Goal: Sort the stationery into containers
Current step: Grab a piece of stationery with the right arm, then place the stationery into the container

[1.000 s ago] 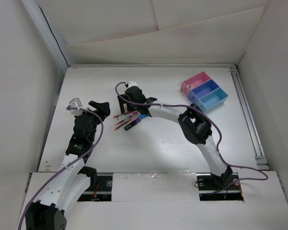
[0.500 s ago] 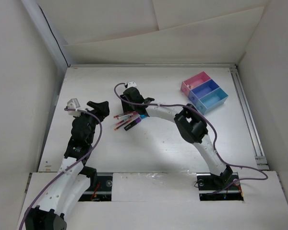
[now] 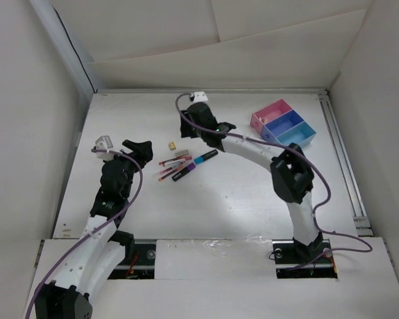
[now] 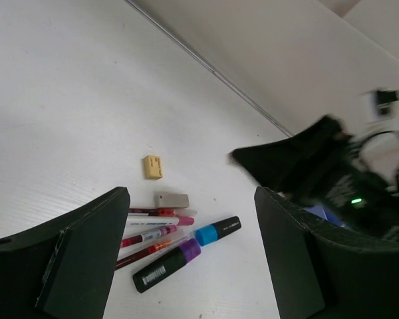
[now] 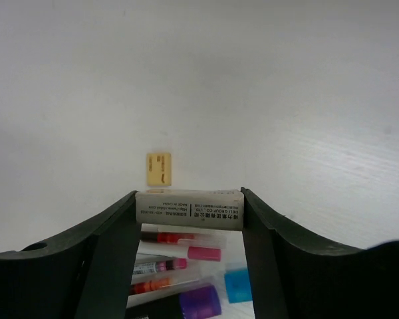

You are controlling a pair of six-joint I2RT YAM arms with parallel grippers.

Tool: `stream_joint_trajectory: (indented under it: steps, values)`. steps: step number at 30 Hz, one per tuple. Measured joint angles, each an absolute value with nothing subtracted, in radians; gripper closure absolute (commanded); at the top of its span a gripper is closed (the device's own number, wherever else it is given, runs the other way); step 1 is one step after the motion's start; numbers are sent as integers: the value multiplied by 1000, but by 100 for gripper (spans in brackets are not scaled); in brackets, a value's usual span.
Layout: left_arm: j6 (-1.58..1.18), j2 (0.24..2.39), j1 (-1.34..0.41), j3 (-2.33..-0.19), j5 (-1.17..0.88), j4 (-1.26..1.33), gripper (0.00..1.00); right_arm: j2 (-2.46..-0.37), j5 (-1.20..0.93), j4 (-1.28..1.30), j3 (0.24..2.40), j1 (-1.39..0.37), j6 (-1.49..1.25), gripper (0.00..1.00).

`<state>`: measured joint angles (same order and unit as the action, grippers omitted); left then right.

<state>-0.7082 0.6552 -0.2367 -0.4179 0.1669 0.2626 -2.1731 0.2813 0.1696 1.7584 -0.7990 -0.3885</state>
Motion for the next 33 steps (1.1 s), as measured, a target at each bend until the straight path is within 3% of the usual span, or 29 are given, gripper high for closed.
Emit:
stream_joint_trajectory:
  steps: [4, 8, 14, 25, 28, 33]
  values:
    - [-708, 675, -237, -418, 158, 264, 27, -2003, 295, 147, 1699, -689, -385, 57]
    - [-708, 684, -237, -418, 144, 266, 27, -1890, 319, 125, 1634, -470, -397, 57]
    - [-708, 702, -237, -418, 123, 274, 27, -1896, 343, 136, 1607, -155, -423, 57]
    - [-708, 732, -237, -418, 108, 301, 27, -2046, 334, 224, 1661, -132, -421, 51]
    - [-708, 737, -237, -418, 105, 302, 27, -2061, 331, 233, 1662, -132, -420, 43]
    - [-708, 737, -237, -418, 104, 303, 27, -2068, 331, 234, 1662, -132, -421, 17]
